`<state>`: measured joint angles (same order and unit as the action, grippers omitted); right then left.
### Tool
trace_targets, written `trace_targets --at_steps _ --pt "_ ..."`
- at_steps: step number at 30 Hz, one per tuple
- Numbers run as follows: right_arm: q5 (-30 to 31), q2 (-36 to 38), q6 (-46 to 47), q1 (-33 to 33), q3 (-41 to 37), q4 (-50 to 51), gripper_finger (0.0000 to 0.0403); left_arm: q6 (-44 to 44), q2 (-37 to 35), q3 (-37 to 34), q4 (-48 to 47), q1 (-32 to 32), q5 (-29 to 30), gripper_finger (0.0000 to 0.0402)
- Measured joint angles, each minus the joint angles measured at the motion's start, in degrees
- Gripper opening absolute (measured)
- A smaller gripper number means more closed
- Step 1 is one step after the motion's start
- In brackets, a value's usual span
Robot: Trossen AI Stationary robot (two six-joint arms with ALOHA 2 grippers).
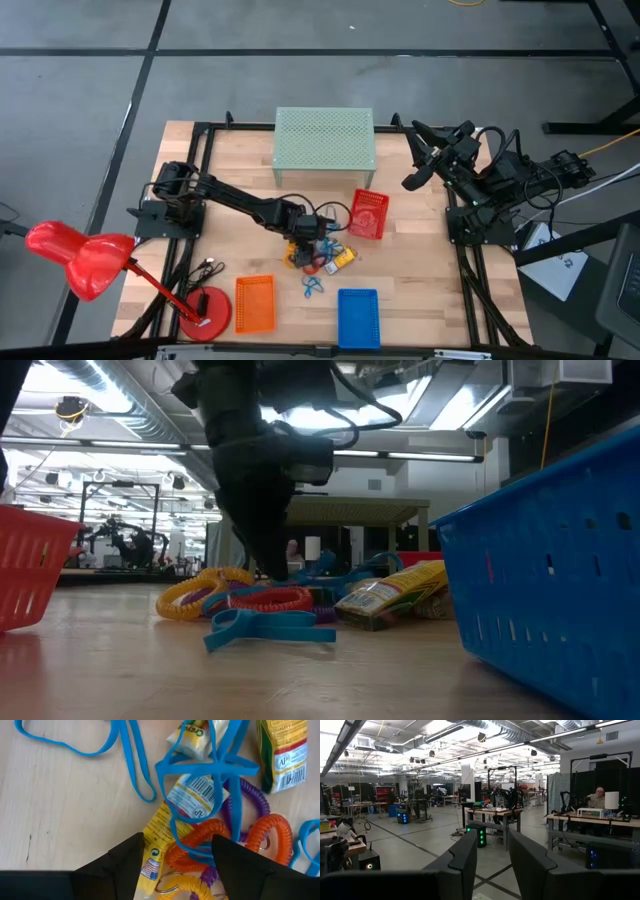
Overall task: Pick & Place Office Desk Supplies
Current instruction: Put the blue rubber band into the red basket
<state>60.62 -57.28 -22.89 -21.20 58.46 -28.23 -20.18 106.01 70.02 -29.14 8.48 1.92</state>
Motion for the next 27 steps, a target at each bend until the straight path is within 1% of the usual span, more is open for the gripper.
trace_targets --at_steps 7,12,19,23,27 --pt "-0.02 0.00 1.07 0.01 0.00 0.02 0.0114 -0.17 -0.39 0.78 2.79 -0.40 -0.14 0.0197" --pt "0.00 0.00 1.44 0.01 0.00 0.02 0.0114 -0.13 -0.38 0.82 3.10 -0.40 -0.12 0.0192" --pt "-0.02 0.00 1.44 0.52 0.00 0.00 0.0114 -0.22 -0.36 -1.36 3.17 -0.38 -0.14 0.0185" --pt "-0.04 0.00 1.44 1.01 0.00 0.00 0.0114 -0.13 -0.36 -1.36 3.12 -0.51 0.01 0.0157" --pt "-0.15 0.00 1.44 1.47 0.00 0.00 0.0114 -0.02 -0.36 -1.38 4.48 -0.75 -0.44 0.0110"
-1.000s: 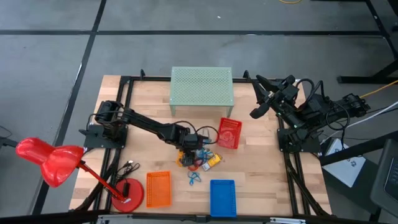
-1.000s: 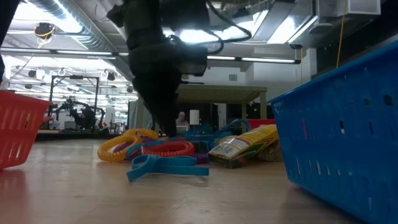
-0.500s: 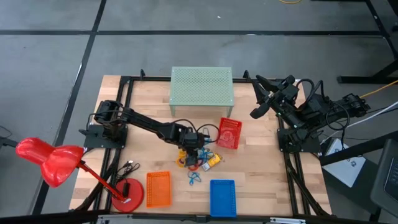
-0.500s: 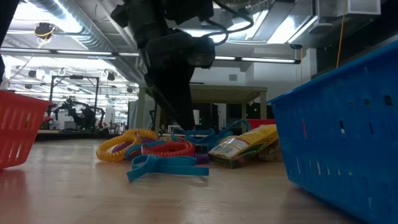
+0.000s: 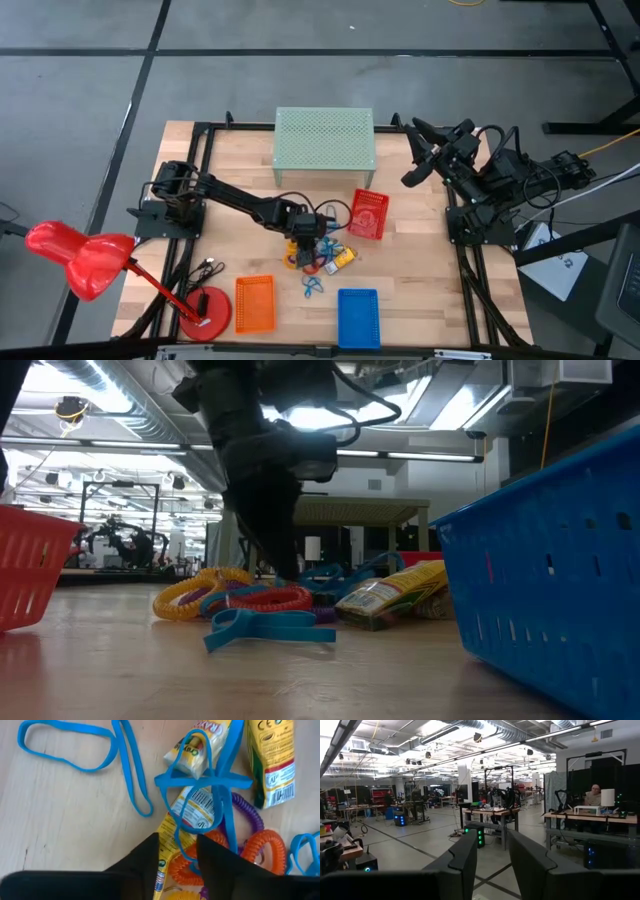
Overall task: Pick & Place Office Desk Supplies
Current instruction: Put the blue rubber band into the red basket
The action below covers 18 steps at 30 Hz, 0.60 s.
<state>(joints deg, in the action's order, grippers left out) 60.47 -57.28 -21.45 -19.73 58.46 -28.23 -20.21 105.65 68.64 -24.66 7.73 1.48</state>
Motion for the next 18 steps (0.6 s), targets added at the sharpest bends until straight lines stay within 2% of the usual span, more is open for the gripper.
trace_targets --at_steps 8,18 --pt "-0.01 0.00 0.00 0.70 0.00 0.02 0.0114 1.40 0.06 0.00 0.50 0.00 -2.89 0.0010" --pt "-0.04 0.00 -0.02 1.31 0.00 0.03 0.0114 -1.56 0.27 -0.08 0.77 -1.37 -5.40 0.0001"
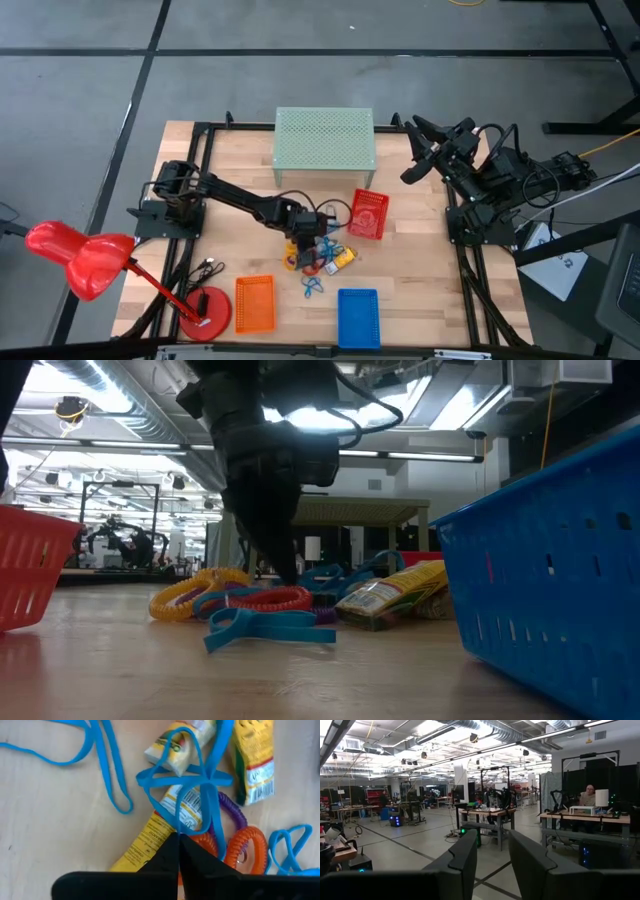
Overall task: Pick & Place Office Desk Supplies
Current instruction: Put the blue rubber band into the red basket
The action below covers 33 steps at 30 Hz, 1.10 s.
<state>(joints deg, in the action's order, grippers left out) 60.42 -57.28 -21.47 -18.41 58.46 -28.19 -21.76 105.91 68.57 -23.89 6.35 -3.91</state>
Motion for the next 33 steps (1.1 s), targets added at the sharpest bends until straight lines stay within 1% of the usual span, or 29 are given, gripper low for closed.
trace_targets --at_steps 5,10,15,19,23,29,31,33 --pt "0.02 0.02 -0.01 0.00 0.00 -0.03 0.0114 -1.42 -3.08 0.00 2.99 -2.59 -0.32 0.0001" --pt "0.02 0.00 -0.01 0.00 0.00 0.01 0.0114 -1.58 -6.86 0.01 2.74 -5.11 -1.34 0.0002" --pt "0.02 0.00 -0.18 0.00 0.00 0.01 0.0114 -1.57 -10.93 0.02 3.68 -6.30 -2.03 0.0002" --pt "0.02 0.00 -0.18 0.00 0.00 0.01 0.0114 -1.06 -12.75 0.05 3.45 -6.61 -3.31 0.0001" --pt "0.02 0.00 -0.20 0.02 0.00 0.01 0.0114 -0.98 -12.46 0.05 7.14 -6.92 -3.44 0.0002" --pt "0.02 0.02 -0.20 0.02 0.00 -0.01 0.0114 -2.39 -7.95 0.10 22.73 -8.98 -2.61 0.0001" --pt "0.04 0.02 -0.20 0.02 0.00 -0.05 0.0114 -2.97 -6.31 0.11 26.44 -9.84 -2.53 0.0002" --pt "0.02 0.02 -0.22 0.02 0.00 -0.02 0.0114 -3.07 -4.05 1.46 27.98 -10.53 -2.32 0.0002"
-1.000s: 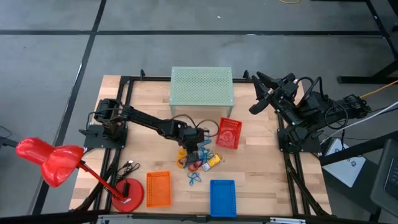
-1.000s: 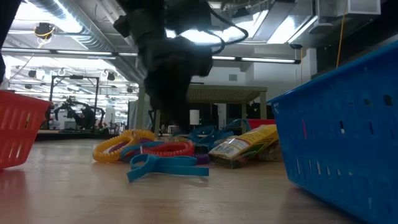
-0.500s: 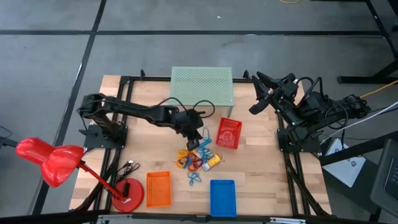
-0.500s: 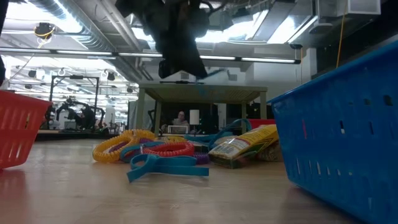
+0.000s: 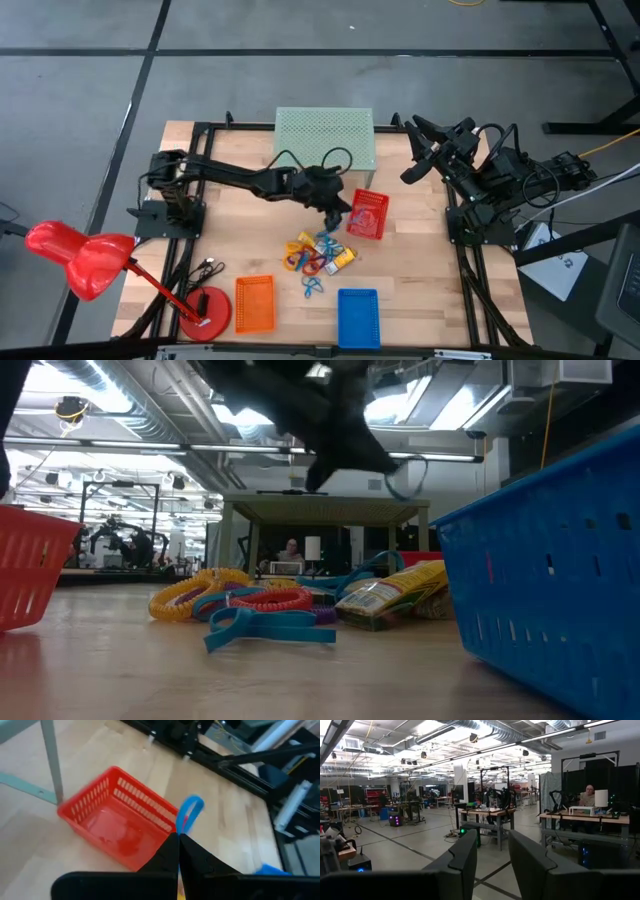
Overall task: Pick & Place Office Desk Supplies
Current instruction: Put the blue rubber band into the red basket
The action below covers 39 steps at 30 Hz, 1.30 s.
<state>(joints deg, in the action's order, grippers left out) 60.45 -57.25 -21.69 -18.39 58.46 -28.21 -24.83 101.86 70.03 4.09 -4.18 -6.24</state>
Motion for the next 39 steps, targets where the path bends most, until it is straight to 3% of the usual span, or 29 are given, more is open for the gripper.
trace_targets --at_steps 8,12,19,32,37,39 --pt "0.02 0.00 0.02 0.00 -0.02 -0.01 0.0114 5.71 8.66 11.36 -0.30 -0.96 -1.96 0.0003" --pt "0.04 0.01 0.04 0.00 -0.02 0.01 0.0114 7.96 13.77 17.00 -5.92 -1.40 -2.62 0.0001" --pt "0.17 0.04 0.04 -0.01 -0.02 -0.02 0.0114 7.89 17.80 20.27 -11.09 -1.80 -2.43 0.0014" --pt "-0.24 0.04 0.02 -0.02 -0.02 -0.03 0.0114 7.92 15.64 20.22 -13.20 -2.00 -3.21 0.0159" --pt "-0.26 0.04 0.02 -0.02 0.00 -0.06 0.0114 11.98 9.70 20.30 -15.10 -1.04 -5.43 0.0183" --pt "-0.26 0.04 0.00 -0.02 0.00 -0.01 0.0114 13.41 6.56 20.39 -20.22 -0.64 -5.36 0.0183"
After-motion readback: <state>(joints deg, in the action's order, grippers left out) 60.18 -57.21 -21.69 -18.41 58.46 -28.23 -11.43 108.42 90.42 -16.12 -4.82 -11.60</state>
